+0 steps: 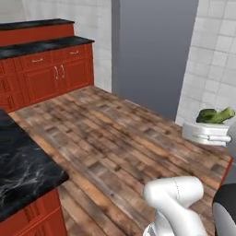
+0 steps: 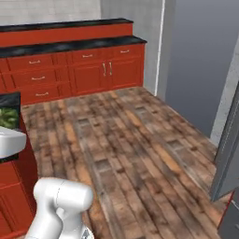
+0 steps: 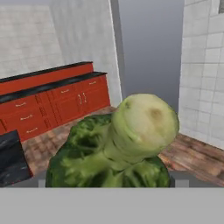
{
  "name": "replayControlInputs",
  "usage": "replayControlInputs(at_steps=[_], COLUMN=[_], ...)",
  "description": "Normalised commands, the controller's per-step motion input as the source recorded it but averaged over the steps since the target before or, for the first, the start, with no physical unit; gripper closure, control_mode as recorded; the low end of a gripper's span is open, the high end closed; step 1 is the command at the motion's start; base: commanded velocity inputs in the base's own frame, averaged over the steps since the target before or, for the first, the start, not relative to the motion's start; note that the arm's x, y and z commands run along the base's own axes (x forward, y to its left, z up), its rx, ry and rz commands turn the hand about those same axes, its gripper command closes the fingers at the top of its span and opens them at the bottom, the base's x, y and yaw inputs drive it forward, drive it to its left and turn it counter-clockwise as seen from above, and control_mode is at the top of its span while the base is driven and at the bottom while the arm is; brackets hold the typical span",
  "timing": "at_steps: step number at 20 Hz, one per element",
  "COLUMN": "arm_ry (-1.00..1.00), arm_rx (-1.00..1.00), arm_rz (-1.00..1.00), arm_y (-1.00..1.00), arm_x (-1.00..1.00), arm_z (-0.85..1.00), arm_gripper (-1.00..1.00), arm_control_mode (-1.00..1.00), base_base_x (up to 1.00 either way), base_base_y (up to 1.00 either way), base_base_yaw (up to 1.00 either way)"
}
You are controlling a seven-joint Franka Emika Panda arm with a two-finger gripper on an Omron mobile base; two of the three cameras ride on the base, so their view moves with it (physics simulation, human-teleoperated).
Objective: Place the cold items (broccoli and pear) from the fridge in one tupperware on the dining counter. Place the warm items (hot dog and kebab skewer) in the stove area in another tupperware.
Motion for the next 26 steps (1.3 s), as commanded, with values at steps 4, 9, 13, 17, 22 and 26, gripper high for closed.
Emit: replayControlInputs(at_steps=[4, 9, 13, 17, 22, 26], arm_ry=[0.0, 0.0, 0.0, 0.0, 0.0, 0.0], arm_rx=[0.0, 0.0, 0.0, 0.0, 0.0, 0.0], arm_rz=[0.0, 0.0, 0.0, 0.0, 0.0, 0.0], arm_y=[0.0, 0.0, 0.0, 0.0, 0.0, 0.0], arm_x=[0.0, 0.0, 0.0, 0.0, 0.0, 0.0], arm_z=[0.0, 0.0, 0.0, 0.0, 0.0, 0.0], arm_gripper=[1.0, 1.0, 1.0, 1.0, 1.0, 1.0], arm_control_mode=[1.0, 1.0, 1.0, 1.0, 1.0, 1.0], base_base_x=[0.89, 0.91, 0.86, 0.91, 0.93, 0.94], base_base_y=[-0.2, -0.47, -0.64, -0.73, -0.72, -0.7], base_base_yaw=[0.6, 0.57, 0.5, 0.49, 0.49, 0.52])
